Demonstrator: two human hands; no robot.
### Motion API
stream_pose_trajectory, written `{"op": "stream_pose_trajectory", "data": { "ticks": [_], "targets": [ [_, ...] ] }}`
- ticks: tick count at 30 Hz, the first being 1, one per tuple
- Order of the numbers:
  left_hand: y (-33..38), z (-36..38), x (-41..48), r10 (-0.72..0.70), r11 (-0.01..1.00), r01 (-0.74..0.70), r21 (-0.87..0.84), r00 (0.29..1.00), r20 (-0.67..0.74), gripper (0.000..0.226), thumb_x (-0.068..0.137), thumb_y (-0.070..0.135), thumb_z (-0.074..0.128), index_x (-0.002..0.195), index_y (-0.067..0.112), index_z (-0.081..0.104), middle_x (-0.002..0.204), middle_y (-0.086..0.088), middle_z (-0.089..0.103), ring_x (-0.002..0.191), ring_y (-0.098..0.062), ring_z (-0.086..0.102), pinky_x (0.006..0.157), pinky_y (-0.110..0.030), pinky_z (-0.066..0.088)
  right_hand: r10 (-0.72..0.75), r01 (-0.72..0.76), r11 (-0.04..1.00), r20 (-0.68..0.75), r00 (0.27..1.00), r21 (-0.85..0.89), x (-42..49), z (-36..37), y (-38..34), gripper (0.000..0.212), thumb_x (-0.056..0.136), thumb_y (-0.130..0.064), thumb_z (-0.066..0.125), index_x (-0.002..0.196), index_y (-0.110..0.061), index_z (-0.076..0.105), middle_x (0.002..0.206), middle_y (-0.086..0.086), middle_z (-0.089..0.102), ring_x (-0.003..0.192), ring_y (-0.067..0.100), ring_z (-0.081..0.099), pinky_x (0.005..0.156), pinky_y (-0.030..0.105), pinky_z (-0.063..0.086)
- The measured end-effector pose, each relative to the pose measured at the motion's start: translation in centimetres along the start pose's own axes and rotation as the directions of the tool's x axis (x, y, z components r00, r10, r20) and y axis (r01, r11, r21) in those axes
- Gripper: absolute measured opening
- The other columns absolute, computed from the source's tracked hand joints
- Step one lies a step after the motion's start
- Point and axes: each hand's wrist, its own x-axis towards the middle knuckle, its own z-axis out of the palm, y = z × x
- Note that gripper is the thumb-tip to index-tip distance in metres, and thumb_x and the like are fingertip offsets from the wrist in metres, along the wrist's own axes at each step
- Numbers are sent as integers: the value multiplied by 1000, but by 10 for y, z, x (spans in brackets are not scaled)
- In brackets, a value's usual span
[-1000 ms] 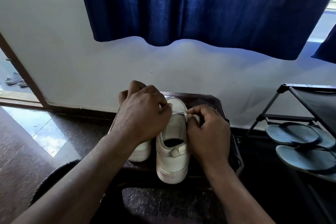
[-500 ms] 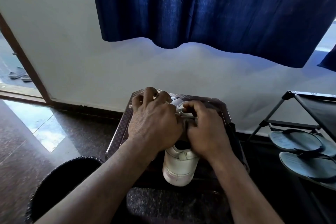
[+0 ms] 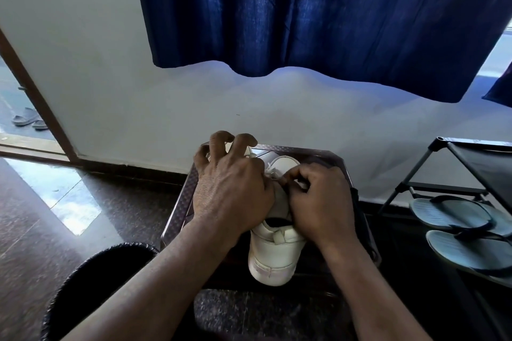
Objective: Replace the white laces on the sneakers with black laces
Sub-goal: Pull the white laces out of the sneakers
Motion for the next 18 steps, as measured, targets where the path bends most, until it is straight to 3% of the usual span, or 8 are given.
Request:
{"op": "stream_pose_trajectory", "data": {
  "ticks": [2,4,7,9,12,15,17,18],
  "targets": [
    [0,1,0,0,1000,0,-9,1000,-8,28,82,42,57,87,26,80,145,15,48,134,-26,25,109,-54,27,24,-8,987,-101,995,158,-3,0,1,7,89,-30,70,83,-28,73,83,-14,71,88,19,65,80,35,53],
    [1,0,0,2,1000,-3,-20,1000,-6,32,80,41,53,88,26,80,144,15,48,134,-26,25,110,-55,28,161,-67,888,-170,972,454,-2,-5,3,15,97,-15,67,84,-23,69,81,-8,74,81,12,68,76,29,53],
    [3,-2,0,-5,1000,5,-24,1000,5,36,77,41,48,89,28,80,143,17,48,134,-25,25,110,-55,28,439,-165,423,-41,898,891,7,-21,7,20,103,-5,55,87,-14,63,72,-3,73,64,10,60,65,26,47],
    [3,-2,0,-8,1000,8,-21,1000,7,37,77,40,48,90,28,80,143,17,48,134,-25,25,110,-55,28,518,-192,293,13,855,937,11,-28,12,24,102,-3,52,87,-18,62,64,-7,65,58,6,50,60,22,38],
    [3,-2,0,-10,1000,10,-28,1000,2,37,76,40,49,90,27,81,142,17,50,133,-25,26,109,-55,29,447,-230,493,-18,894,839,13,-32,14,16,99,-3,58,96,-16,68,60,-12,56,56,3,46,57,18,38],
    [4,-2,0,-11,1000,11,-28,1000,5,37,76,40,49,90,27,80,142,18,49,133,-25,26,109,-55,29,248,-235,886,19,969,399,13,-39,18,6,92,-26,75,88,-23,78,68,-10,70,63,4,60,66,22,48],
    [3,-1,0,-12,999,12,-31,1000,3,37,77,39,48,90,27,80,142,18,49,132,-25,26,109,-55,29,183,-192,977,92,979,97,11,-46,21,10,89,-37,78,82,-31,81,66,-9,70,63,4,60,67,25,48],
    [3,-1,0,-12,999,13,-31,1000,3,37,77,40,48,90,27,80,142,18,49,132,-25,26,109,-55,29,168,-173,984,113,979,44,11,-49,21,12,90,-37,77,81,-31,81,64,-11,69,63,2,60,65,24,46]
  ]
}}
